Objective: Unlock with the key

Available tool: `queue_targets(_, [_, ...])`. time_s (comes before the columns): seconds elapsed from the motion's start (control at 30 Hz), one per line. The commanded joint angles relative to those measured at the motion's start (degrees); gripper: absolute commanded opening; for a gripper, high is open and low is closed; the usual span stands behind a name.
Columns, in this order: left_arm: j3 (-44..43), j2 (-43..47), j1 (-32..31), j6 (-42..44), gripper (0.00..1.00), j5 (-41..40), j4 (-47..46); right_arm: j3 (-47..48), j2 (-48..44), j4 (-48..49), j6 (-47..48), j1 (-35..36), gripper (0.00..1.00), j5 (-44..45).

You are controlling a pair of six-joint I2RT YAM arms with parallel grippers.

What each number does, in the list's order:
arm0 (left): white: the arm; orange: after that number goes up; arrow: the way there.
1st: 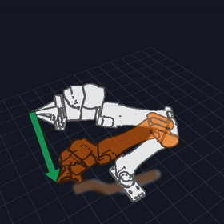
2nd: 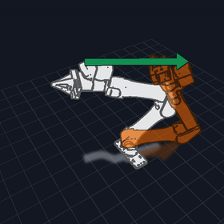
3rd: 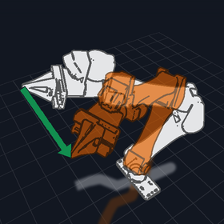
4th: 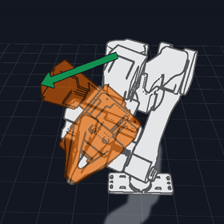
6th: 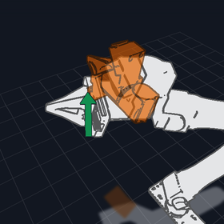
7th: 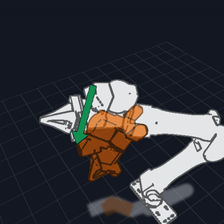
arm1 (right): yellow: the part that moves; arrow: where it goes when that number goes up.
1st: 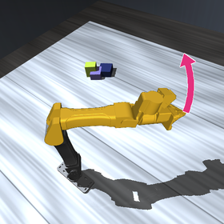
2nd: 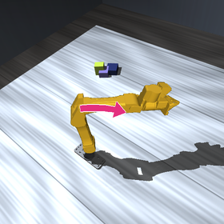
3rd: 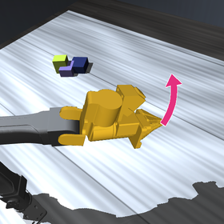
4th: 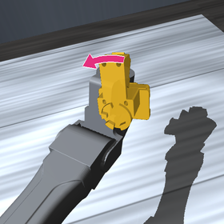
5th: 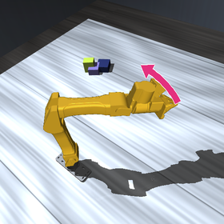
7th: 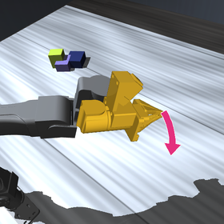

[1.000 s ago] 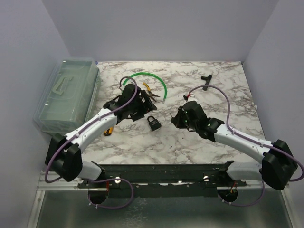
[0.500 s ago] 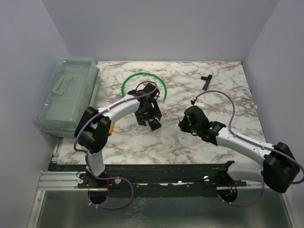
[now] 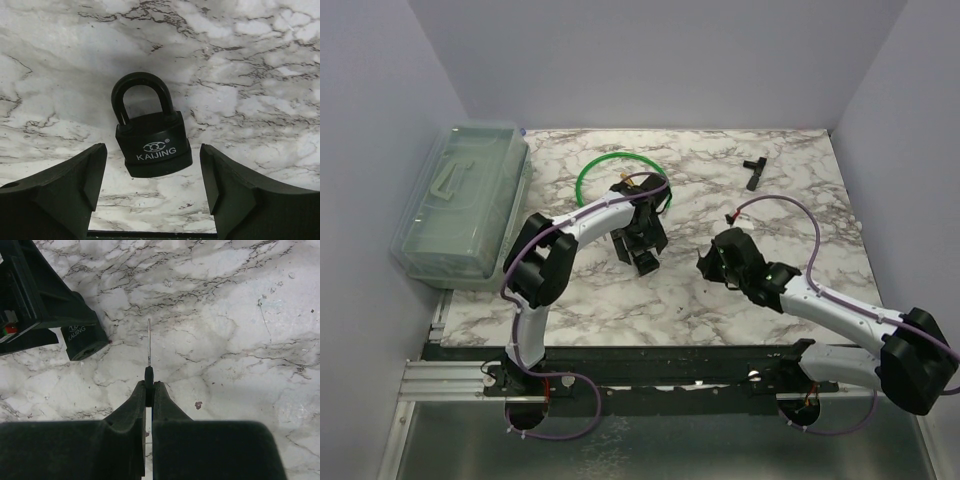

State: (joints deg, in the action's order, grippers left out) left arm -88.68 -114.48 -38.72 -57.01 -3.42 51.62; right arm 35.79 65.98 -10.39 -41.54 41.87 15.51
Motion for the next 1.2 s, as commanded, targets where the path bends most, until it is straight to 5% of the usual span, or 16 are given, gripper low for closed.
queue_targets(0.0, [-2.16,-2.22,-0.18,-3.81,0.80,-2.72,4.59,-1.56,-1.46,2.40,0.64,-0.50,0.00,-0.69])
queue_targets(0.23, [-4.27,-5.26,-1.15,-4.37,0.79,-2.55,4.97,-2.38,-2.05,3.28,1.15,-0.57,0.00,-1.64])
queue_targets(0.53, [-5.05,-7.87,-1.53,-3.60,0.66,-2.56,5.00,-3.05,-3.72,2.84,1.58,-0.67,0.00,-1.64])
queue_targets(0.73, [-4.49,-7.96,-1.54,-3.08,0.44,-2.61,3.69,-3.05,-4.52,2.32,1.77,-0.68,0.00,-1.71])
queue_targets(0.97, [0.85,-3.14,-1.55,-2.37,0.03,-1.12,-3.01,-2.35,-5.15,1.35,1.82,-0.67,0.00,-2.28])
queue_targets(1.17, [6.28,2.68,-1.45,-1.44,0.00,1.30,-9.01,-1.83,-5.89,1.19,1.31,-0.66,0.00,-3.35])
